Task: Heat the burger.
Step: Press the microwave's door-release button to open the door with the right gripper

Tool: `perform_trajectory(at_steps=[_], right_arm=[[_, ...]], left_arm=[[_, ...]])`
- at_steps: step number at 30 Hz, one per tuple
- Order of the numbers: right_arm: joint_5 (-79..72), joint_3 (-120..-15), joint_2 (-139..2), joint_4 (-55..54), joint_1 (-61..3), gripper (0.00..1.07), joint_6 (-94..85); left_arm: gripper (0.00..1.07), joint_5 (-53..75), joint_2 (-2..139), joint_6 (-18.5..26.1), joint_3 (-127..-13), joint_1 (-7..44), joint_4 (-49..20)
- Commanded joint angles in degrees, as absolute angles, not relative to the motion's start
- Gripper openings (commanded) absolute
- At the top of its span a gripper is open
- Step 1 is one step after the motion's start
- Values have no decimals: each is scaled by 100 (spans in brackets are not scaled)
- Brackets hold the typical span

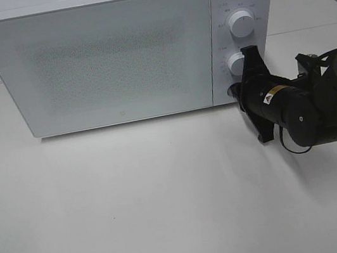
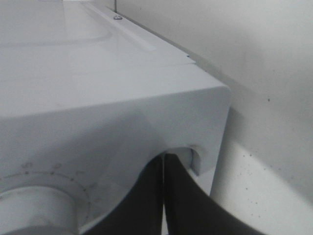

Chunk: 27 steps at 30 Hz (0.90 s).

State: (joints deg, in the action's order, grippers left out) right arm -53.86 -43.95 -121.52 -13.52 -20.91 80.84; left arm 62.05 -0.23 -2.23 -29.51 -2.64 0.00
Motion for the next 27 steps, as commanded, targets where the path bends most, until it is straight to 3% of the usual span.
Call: perform_trajectory(at_steps=[1, 27], right_arm=[[-6858, -4807, -12038, -1788, -1982, 0, 7901], [-7357, -5243, -12152, -1856, -1931, 0, 7580]], left_arm=[[98, 6113, -103, -229, -2951, -275, 0], [98, 6113, -103, -229, -2951, -275, 0]])
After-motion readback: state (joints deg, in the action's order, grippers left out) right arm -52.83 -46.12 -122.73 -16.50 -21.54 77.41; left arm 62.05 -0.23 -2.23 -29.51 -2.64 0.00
